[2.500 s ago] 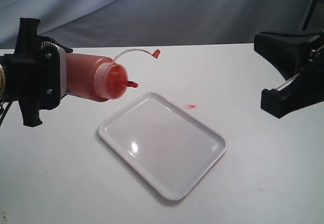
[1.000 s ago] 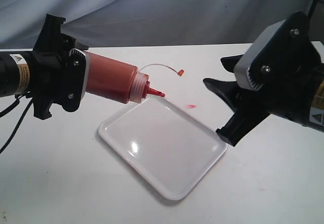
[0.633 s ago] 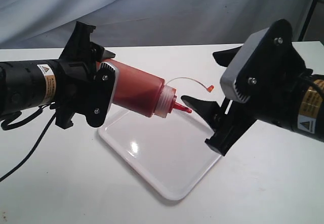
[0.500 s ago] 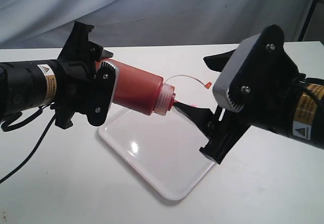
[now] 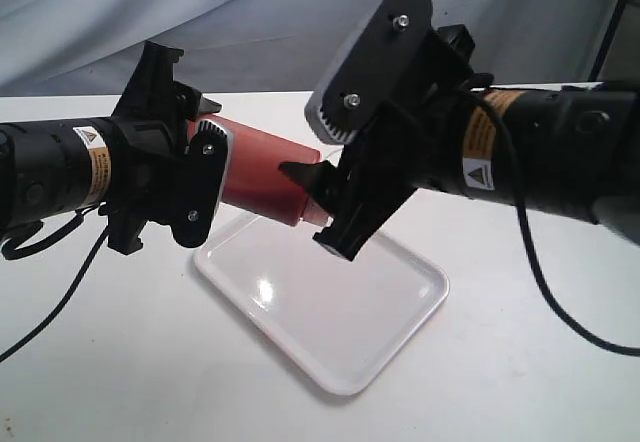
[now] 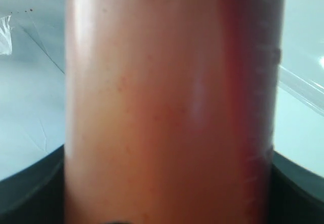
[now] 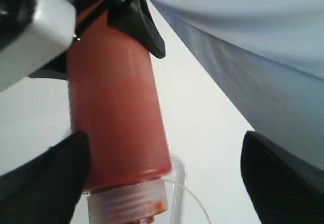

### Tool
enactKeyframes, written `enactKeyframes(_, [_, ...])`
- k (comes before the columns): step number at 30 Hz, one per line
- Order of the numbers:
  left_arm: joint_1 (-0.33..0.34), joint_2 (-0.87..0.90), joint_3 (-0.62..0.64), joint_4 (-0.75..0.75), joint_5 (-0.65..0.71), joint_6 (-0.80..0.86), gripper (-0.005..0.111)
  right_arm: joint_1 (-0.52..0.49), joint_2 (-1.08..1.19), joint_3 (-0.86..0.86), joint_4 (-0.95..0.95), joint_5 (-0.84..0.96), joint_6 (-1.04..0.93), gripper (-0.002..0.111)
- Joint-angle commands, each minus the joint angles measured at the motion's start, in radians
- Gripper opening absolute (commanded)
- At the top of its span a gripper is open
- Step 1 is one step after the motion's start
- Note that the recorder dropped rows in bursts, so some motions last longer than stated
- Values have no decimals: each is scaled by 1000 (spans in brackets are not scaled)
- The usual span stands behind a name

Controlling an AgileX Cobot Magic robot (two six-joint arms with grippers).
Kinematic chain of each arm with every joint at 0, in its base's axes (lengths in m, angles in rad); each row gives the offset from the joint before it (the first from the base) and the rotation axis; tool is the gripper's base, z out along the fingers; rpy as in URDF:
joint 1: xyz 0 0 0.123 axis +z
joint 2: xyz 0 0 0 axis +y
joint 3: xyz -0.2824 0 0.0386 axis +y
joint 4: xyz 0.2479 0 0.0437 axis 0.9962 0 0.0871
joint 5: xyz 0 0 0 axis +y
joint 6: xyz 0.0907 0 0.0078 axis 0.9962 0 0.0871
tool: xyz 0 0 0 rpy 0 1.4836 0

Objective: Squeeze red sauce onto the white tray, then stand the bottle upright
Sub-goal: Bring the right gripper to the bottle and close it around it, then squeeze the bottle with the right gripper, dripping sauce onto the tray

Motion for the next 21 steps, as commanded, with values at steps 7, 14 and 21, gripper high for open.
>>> enactKeyframes(7, [-6, -7, -15, -9, 7, -22, 0, 133, 157, -166, 19, 225, -39, 70])
enactKeyframes(14, [-6, -7, -15, -9, 7, -22, 0, 141, 243, -225, 34, 258, -39, 70])
enactKeyframes(21, [-6, -7, -15, -9, 3, -22, 0, 142, 273, -225, 34, 239, -39, 70])
